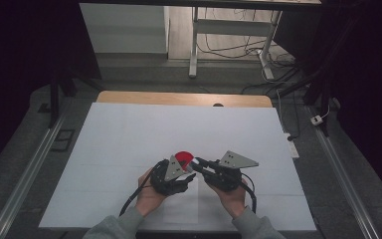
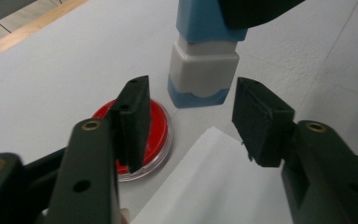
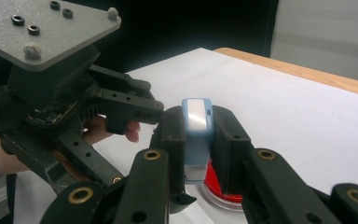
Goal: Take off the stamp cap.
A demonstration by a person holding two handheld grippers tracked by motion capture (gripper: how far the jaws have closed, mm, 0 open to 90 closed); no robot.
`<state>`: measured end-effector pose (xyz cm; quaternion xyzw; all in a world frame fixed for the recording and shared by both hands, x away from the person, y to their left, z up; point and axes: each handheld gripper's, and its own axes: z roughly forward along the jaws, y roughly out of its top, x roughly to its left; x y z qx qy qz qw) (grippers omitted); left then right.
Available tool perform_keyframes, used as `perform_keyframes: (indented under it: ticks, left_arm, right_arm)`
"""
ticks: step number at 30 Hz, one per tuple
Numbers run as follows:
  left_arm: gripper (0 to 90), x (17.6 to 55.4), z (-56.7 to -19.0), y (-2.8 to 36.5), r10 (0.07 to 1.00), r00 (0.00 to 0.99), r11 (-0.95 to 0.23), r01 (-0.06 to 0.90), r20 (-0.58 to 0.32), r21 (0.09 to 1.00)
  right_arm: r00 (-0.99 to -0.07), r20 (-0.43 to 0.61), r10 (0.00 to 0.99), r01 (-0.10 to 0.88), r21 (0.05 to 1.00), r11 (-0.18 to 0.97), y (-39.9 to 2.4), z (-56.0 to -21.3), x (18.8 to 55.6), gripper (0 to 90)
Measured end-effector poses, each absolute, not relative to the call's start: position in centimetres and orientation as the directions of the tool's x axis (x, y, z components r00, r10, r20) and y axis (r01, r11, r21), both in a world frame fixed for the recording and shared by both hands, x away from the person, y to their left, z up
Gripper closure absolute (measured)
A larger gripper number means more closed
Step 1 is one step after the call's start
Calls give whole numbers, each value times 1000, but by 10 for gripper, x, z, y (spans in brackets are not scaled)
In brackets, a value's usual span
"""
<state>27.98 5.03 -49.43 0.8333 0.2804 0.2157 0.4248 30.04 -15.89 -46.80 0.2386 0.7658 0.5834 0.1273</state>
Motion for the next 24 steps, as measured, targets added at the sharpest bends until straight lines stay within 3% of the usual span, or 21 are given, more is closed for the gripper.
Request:
perform_keyframes:
  ticks: [10, 24]
  left_arm:
    - [618, 280, -494, 49, 644, 754, -487, 279, 125, 828]
    - [625, 280, -495, 49, 643, 752, -502, 272, 144, 821]
  right_arm:
    - [-850, 93, 518, 223, 955, 195, -160, -469, 301, 752]
    - [-846, 106, 522, 235, 954, 186, -160, -470, 302, 752]
